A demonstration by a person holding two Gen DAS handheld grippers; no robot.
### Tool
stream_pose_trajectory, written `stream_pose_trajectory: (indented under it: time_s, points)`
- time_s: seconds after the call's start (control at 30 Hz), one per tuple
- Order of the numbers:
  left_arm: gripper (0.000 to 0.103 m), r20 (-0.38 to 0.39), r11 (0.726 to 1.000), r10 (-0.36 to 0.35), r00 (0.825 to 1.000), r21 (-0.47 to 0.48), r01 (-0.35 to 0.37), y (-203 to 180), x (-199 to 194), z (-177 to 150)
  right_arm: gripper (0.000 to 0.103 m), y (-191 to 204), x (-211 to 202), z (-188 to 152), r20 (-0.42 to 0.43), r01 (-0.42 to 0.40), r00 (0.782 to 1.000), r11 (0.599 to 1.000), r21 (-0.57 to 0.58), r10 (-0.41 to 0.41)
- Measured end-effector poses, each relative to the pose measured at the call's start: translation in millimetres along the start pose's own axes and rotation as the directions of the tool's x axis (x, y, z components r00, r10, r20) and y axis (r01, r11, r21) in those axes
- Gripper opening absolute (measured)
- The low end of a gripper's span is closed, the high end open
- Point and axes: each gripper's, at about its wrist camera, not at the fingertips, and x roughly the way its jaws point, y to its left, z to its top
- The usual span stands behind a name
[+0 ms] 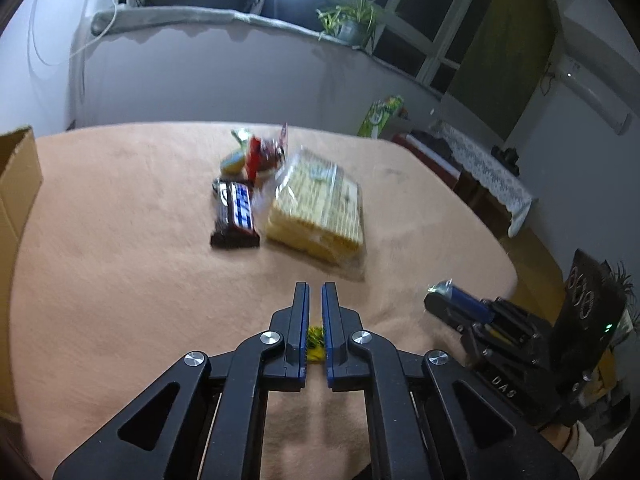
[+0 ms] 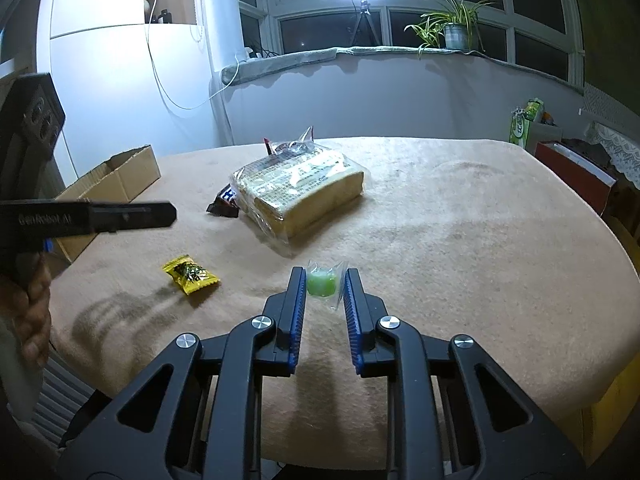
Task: Organize snacks
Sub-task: 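Grasp the yellow candy packet with the left gripper while the right gripper grasps the green ball candy, then carry the yellow packet with the left gripper while the right gripper carries the green candy to the box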
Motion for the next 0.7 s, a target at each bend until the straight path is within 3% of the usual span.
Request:
stream_pose_trajectory:
  time_s: [0.17,0.23,0.3,0.37,0.43,0.53,0.6,0.7]
  points:
    - [0.008,-0.029,1.0,0.017,0.999,0.017,-0.016,2,2,-1,0.02,1,0,0,-0.003,0.0,1.0,1.0,0.003,0.0]
    - [0.025,-0.046,0.999,0.043,0.998,0.017,-0.042,1,4,-10,0.02,-1,1,1,-0.005,0.0,1.0,1.0,0.005,0.0]
    - [0.064,-0.051,0.996,0.081,0.995,0.028,-0.08,-2,6,-19,0.02,-1,3,0,-0.009,-0.001,1.0,1.0,0.009,0.001]
    - [0.07,-0.054,0.993,0.109,0.993,0.05,-0.106,-9,12,-30,0.02,-2,4,-1,-0.011,-0.003,1.0,1.0,0.011,0.003]
    - [0.07,-0.075,0.991,0.114,0.991,0.082,-0.108,-17,23,-36,0.02,-2,5,-2,-0.014,-0.005,1.0,1.0,0.012,0.005]
    - [0.067,-0.046,0.971,0.176,0.983,0.172,-0.166,-30,35,-39,0.02,-3,6,-4,-0.014,-0.005,1.0,1.0,0.018,0.005]
    - [0.035,-0.029,0.955,0.218,0.975,0.21,-0.207,-32,39,-37,0.02,-5,5,-4,-0.012,-0.003,1.0,1.0,0.023,0.004]
    - [0.029,-0.035,0.96,0.199,0.979,0.208,-0.188,-27,38,-33,0.02,-7,5,-5,-0.009,-0.003,1.0,1.0,0.028,0.004]
